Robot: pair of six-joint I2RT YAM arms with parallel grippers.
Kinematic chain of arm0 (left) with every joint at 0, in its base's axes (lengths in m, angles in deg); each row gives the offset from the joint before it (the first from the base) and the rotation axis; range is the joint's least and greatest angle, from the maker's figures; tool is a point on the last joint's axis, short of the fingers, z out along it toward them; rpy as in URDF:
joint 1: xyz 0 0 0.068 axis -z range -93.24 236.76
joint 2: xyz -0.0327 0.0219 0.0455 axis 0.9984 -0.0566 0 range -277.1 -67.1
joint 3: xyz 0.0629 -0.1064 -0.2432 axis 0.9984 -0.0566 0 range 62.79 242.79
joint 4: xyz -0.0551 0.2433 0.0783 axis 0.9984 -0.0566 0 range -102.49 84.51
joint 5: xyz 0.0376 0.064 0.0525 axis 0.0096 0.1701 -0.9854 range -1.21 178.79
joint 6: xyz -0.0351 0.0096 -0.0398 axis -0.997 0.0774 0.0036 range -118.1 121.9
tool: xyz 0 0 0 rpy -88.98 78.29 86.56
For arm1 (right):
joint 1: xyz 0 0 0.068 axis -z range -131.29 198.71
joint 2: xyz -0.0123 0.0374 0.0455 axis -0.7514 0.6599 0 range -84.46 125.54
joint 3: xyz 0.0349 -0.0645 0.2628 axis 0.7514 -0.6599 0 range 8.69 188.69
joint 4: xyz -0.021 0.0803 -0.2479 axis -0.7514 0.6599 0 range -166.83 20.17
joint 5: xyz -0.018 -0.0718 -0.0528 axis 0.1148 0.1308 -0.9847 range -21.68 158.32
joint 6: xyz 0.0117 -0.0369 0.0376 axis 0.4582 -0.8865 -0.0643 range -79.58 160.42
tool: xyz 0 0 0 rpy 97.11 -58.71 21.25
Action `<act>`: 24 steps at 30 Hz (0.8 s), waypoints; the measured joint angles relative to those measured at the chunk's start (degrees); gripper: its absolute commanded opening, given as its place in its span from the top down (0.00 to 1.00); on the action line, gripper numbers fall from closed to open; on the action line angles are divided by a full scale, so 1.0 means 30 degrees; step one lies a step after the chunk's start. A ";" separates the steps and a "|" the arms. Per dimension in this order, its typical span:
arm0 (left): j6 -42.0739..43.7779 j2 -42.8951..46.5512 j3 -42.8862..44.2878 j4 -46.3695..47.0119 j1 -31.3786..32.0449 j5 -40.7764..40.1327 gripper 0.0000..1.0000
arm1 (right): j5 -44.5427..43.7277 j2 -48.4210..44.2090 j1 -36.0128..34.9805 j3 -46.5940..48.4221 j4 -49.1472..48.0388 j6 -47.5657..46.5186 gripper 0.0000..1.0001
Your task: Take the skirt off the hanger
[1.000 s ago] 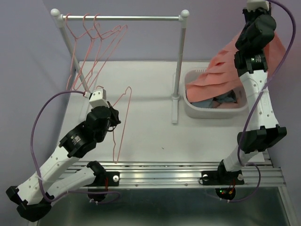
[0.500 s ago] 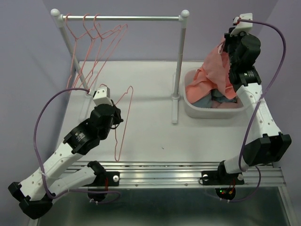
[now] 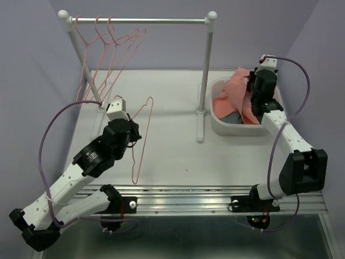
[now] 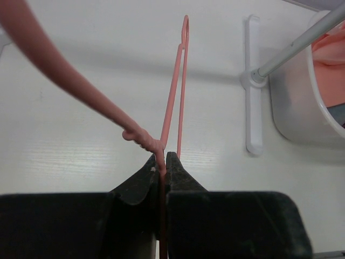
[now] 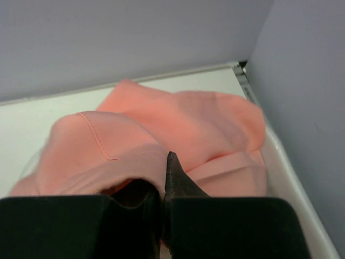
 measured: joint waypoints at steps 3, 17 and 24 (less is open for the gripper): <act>0.0007 -0.0036 0.0000 0.0000 0.0000 -0.0015 1.00 | -0.0656 0.1683 0.0015 -0.0634 -0.0189 0.0772 0.99; 0.0000 -0.0029 0.0000 0.0000 0.0000 -0.0284 1.00 | -0.1770 0.6346 0.0503 -0.1989 -0.1260 0.3220 0.96; 0.0007 -0.0036 0.0000 0.0007 0.0000 -0.0452 1.00 | -0.1996 0.6178 0.0525 -0.2004 -0.1049 0.3963 0.53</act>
